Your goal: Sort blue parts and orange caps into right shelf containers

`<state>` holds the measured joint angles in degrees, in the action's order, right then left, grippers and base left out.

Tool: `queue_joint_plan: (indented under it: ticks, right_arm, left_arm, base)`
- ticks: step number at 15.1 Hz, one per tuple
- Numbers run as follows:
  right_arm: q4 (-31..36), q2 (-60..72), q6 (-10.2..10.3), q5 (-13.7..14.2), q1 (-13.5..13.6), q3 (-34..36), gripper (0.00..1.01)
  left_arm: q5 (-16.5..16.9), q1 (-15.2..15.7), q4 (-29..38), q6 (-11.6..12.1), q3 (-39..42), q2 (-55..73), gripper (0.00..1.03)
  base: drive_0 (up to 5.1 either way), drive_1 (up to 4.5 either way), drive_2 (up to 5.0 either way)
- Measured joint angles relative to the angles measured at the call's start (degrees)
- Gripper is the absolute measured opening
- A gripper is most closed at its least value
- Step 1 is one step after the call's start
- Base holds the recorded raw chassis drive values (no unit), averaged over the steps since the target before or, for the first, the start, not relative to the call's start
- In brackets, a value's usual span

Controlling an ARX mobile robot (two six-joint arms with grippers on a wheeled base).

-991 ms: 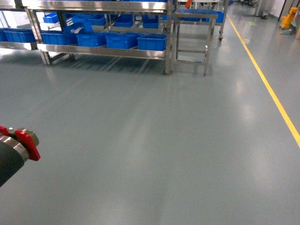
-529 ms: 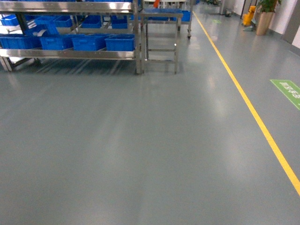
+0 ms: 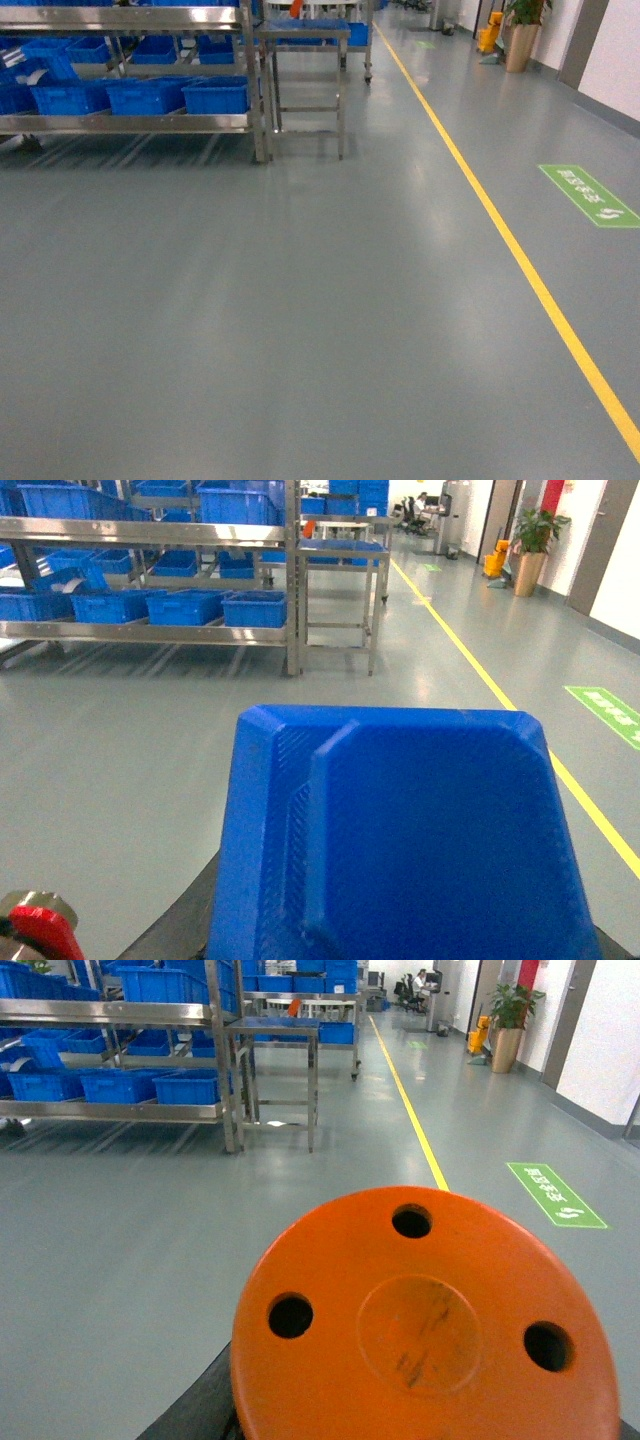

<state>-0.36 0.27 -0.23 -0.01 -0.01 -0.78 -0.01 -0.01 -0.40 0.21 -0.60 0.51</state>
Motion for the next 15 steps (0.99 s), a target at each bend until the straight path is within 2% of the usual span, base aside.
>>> queue_joint_plan:
  ticks: [15]
  right_arm:
    - [0.13,0.00,0.00,0.00,0.00,0.00,0.45]
  left_arm:
    - [-0.02,0.00,0.15,0.00,0.00,0.00,0.43]
  base:
    - [0.1,4.35,-4.2]
